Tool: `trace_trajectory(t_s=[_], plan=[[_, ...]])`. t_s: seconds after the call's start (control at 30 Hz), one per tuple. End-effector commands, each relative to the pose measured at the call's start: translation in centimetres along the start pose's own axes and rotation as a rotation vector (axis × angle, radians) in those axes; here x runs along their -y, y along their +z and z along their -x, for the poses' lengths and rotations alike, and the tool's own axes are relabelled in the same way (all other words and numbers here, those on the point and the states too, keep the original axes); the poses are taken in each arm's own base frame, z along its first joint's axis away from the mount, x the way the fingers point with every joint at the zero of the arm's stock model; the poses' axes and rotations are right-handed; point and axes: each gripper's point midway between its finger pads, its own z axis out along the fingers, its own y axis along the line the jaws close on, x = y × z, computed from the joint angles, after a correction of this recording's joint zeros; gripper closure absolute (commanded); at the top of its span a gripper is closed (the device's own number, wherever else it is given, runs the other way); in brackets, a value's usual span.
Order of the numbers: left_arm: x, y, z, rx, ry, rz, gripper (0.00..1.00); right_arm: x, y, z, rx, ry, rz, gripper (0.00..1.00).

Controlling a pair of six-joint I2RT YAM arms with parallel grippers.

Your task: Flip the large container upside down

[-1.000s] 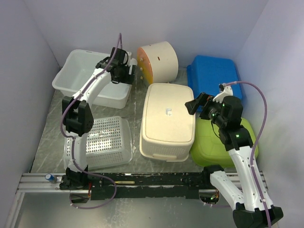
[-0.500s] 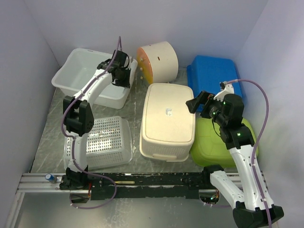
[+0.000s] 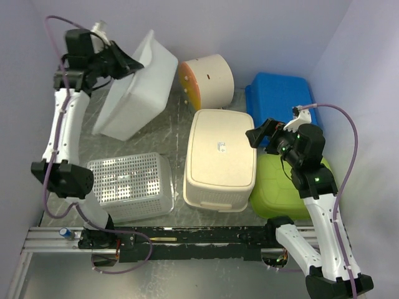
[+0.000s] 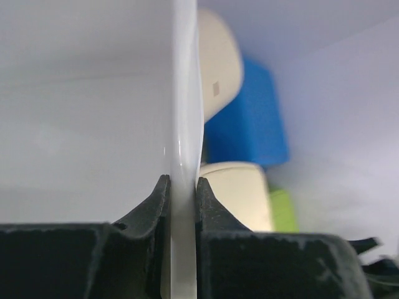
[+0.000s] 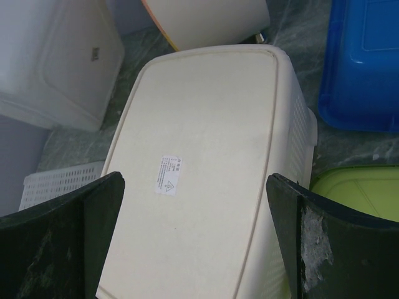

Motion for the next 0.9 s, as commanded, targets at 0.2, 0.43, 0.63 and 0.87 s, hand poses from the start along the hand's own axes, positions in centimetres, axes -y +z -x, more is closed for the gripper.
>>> trace_trajectory(t_s=[0.2,0.43,0.63,0.87], plan=[[11.1,-9.4,7.3,0.167,-0.230,-0.579,0.93,-0.8,-1.5,1.0,0.029,-0.005,0.012,0.01],[7.5,-10.3,8.1,0.197,-0.409,-0.690,0.93,-0.7,-1.9,0.7,0.028,0.004,0.010,0.01],[-0.6,-11.2,7.2,0.233,-0.616,-0.682,0.93,-0.8,-1.8,0.5,0.021,0.012,0.018,0.01],[-10.6,-11.3,5.2,0.248,-0.792,-0.584,0.93,-1.0,-1.5,1.0,0.026,0.006,0.024,0.01]])
